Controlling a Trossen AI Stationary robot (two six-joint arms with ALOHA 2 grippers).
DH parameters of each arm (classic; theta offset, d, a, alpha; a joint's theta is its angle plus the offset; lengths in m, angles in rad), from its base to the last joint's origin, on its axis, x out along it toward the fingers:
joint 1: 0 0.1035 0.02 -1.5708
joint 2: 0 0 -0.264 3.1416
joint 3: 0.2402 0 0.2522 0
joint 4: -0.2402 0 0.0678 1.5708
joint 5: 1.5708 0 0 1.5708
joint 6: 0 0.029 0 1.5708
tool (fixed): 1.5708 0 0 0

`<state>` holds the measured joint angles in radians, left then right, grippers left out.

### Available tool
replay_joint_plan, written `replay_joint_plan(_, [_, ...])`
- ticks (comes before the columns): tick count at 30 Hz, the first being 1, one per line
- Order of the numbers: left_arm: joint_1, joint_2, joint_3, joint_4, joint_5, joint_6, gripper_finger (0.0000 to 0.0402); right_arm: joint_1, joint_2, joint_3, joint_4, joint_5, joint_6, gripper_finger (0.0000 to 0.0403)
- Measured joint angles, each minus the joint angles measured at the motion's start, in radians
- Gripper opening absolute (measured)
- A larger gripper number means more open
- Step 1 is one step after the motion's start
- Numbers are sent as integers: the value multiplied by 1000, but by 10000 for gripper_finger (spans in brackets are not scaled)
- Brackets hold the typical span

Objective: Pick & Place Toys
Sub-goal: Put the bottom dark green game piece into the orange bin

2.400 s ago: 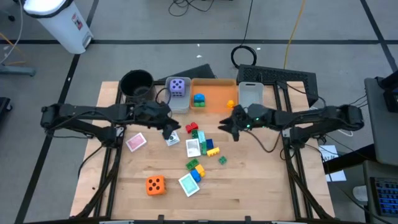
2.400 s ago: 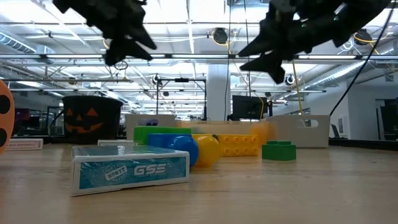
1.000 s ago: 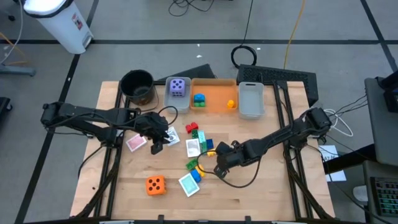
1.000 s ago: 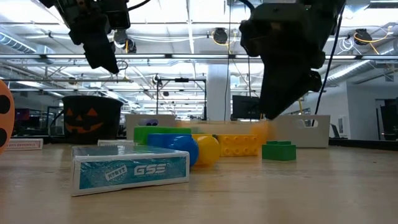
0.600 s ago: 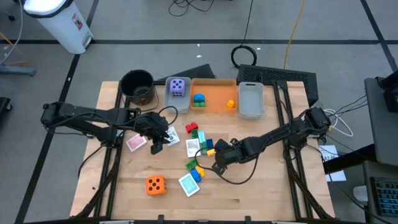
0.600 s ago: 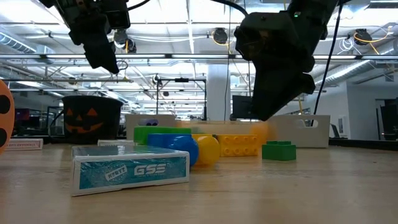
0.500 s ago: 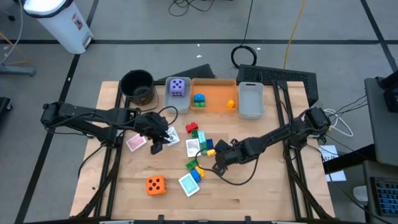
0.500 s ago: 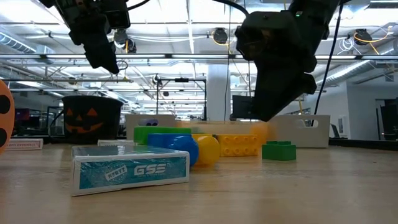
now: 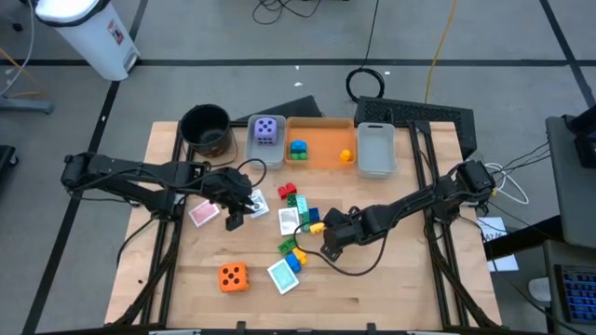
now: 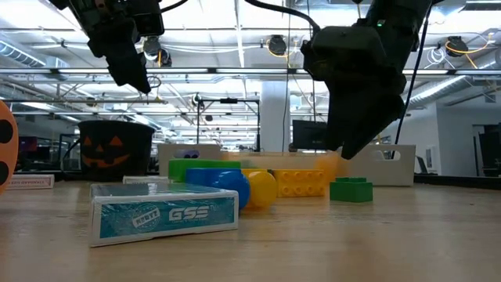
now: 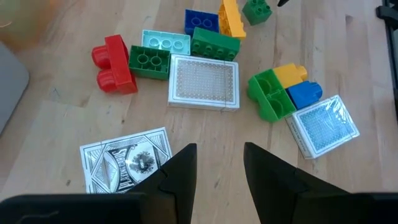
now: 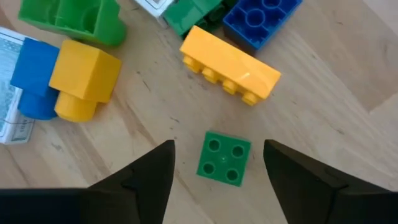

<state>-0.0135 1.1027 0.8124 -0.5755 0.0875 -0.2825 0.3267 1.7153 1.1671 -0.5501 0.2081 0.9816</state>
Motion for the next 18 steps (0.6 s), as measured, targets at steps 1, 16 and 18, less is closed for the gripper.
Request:
replay_joint_plan(1, [0, 0, 0, 0, -2, 0, 136, 0, 0, 0, -2, 0, 0, 242])
replay_joint_plan(16, [0, 0, 0, 0, -5, -1, 136, 1, 23, 0, -1, -1, -25, 235])
replay_joint_plan(18, [0, 0, 0, 0, -5, -1, 136, 1, 34, 0, 6, -2, -25, 235])
